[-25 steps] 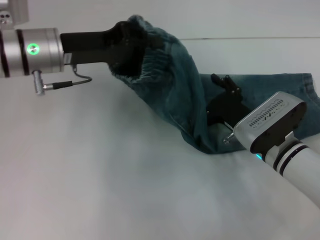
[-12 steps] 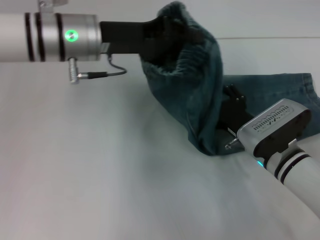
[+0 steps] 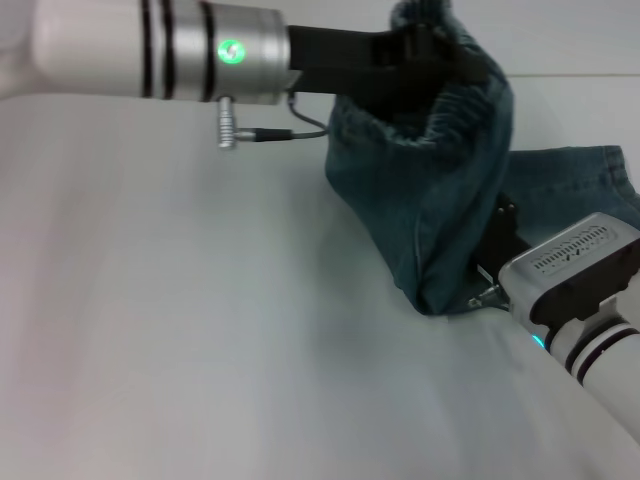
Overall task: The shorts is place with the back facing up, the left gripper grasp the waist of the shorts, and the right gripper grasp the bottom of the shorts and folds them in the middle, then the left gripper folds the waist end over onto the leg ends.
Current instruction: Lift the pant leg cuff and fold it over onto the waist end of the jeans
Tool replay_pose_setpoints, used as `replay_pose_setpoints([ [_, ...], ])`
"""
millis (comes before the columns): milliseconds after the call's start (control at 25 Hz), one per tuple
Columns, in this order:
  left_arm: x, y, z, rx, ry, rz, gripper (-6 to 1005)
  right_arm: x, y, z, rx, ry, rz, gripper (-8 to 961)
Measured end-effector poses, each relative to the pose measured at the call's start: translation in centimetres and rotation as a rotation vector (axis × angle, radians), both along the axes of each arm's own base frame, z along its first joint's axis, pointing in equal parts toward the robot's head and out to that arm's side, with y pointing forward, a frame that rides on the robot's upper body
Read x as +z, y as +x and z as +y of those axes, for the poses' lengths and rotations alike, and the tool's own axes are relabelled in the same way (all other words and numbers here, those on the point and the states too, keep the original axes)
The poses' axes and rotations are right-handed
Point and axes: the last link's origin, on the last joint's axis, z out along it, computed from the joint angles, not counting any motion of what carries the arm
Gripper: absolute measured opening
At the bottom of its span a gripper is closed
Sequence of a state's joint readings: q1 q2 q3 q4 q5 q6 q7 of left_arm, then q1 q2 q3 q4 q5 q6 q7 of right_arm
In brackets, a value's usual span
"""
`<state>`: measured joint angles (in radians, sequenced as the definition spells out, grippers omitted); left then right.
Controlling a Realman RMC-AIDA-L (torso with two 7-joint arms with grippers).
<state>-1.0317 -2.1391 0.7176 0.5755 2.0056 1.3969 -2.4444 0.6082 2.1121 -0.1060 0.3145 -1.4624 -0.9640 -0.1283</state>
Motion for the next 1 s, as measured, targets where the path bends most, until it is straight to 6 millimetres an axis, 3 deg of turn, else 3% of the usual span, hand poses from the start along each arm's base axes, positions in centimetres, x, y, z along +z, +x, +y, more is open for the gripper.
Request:
replay_pose_setpoints([
  [240,-1.6,1.8,0.3,-0.025,0.015,0.046,80,0.7,0.9,-0.4,-0.021,0.037,0.018,947],
  [1000,-4.2,5.5,1.2,-0.054,0.065,0.099,95,2.5,2.7,-1.4,-0.041,0.112,0.038,946],
])
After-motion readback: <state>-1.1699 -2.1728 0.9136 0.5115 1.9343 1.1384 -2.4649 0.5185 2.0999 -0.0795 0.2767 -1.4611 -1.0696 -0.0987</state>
